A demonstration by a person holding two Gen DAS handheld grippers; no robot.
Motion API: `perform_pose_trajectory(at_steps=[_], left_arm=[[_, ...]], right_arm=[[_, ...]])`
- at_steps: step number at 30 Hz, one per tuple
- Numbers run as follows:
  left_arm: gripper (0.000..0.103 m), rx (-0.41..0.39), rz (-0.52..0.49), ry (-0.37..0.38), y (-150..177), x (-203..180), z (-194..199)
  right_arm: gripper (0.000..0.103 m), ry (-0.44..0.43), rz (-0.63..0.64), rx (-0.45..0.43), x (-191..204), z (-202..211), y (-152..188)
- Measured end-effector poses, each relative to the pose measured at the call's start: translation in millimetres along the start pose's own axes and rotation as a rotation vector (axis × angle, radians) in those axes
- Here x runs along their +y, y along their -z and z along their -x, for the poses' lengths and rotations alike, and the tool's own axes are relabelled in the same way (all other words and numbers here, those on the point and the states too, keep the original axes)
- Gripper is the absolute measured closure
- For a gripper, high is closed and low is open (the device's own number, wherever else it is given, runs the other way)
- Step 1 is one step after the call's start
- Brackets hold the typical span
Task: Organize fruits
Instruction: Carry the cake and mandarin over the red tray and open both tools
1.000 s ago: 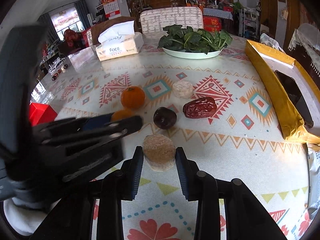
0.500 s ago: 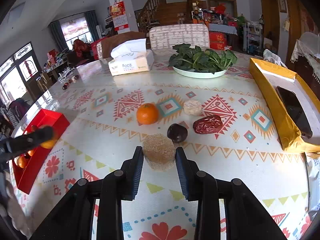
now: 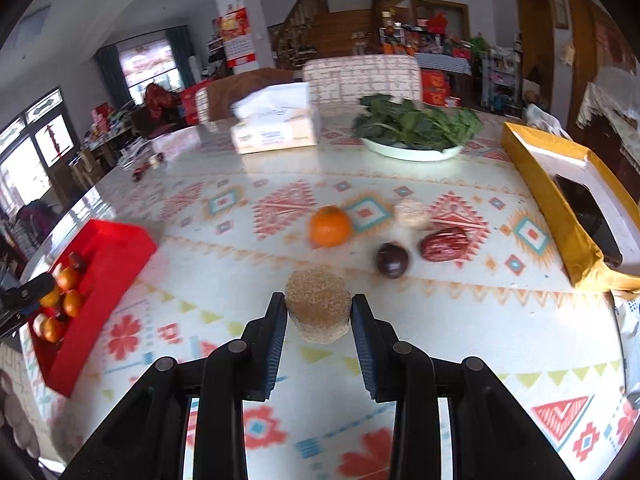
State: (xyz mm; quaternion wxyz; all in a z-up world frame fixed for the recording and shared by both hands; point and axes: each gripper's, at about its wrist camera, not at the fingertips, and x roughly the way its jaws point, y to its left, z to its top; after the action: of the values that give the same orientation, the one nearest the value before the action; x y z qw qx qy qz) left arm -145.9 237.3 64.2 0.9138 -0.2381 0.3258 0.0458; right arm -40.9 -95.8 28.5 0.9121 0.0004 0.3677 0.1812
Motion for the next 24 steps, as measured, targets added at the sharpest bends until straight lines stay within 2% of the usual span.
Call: perform_pose_trajectory(at_steps=[5, 13, 24], left_arm=[[0.071, -0.018, -0.020, -0.047, 4, 4, 4], [0.071, -0.061, -0.069, -0.126, 6, 5, 12], [0.071, -0.074, -0.060, -0.156, 2, 26, 19]], right_arm=[[0.067, -0.036, 0.080, 0.001, 37, 8, 2], [0.067, -0.084, 0.144, 0.005, 75, 10, 4], [0.067, -0.141, 0.207, 0.036, 127, -2, -3]])
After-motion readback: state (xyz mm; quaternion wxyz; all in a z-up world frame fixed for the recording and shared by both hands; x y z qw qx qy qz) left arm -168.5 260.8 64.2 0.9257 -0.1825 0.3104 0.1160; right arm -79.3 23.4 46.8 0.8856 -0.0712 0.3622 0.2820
